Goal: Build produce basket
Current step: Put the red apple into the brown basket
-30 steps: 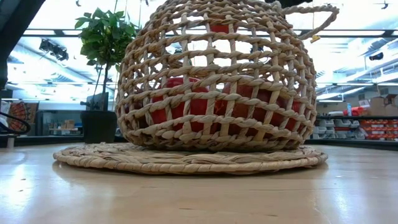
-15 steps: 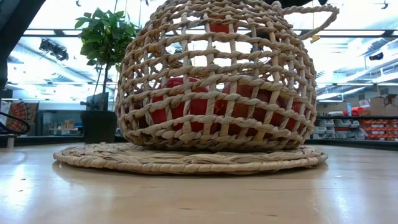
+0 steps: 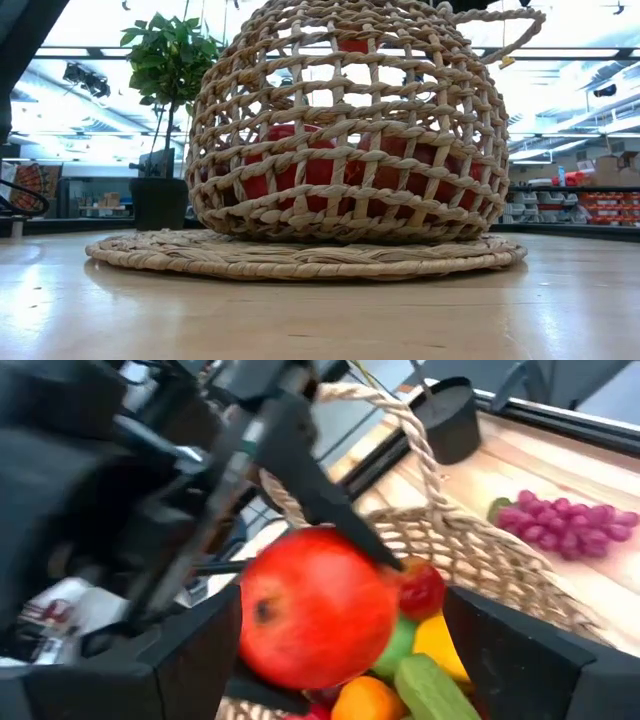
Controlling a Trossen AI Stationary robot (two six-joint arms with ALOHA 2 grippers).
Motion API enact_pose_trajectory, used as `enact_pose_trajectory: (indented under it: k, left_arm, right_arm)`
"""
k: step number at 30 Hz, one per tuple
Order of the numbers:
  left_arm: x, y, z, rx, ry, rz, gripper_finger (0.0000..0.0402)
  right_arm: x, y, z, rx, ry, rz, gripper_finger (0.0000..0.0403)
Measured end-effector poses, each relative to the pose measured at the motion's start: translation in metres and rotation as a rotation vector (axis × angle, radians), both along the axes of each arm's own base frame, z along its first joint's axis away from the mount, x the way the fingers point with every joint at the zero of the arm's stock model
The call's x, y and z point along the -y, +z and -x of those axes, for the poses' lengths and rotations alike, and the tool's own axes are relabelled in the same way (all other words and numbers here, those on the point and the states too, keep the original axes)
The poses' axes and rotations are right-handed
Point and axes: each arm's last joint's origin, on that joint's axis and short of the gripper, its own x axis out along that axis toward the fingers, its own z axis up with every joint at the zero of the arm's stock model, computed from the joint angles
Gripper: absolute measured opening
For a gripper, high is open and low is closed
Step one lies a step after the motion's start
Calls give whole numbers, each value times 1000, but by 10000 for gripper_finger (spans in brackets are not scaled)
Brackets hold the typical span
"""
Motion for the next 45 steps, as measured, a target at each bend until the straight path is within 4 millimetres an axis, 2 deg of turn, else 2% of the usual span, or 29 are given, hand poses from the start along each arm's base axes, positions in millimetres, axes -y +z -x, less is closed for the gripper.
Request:
enact_pose_trajectory:
  k: [11, 20, 24, 33, 38, 45]
  left_arm:
    - [0, 1, -1, 16, 1, -2, 355]
    - [0, 3, -6, 32, -88, -89, 355]
    - [-1, 0, -8, 23, -104, -103, 355]
    - [-2, 0, -7, 14, -71, -93, 355]
    - [-2, 3, -4, 19, -62, -90, 355]
    - [0, 6, -6, 57, -66, -78, 355]
  right_arm:
    - [-1, 4, 0, 35, 16, -31, 349]
    - [-3, -12, -21, -19, 29, -14, 349]
    - [0, -17, -22, -61, 29, -25, 349]
    - [7, -13, -11, -65, 24, -3, 349]
    - [9, -9, -20, 28, 1, 34, 349]
    - [9, 0, -20, 114, 19, 21, 349]
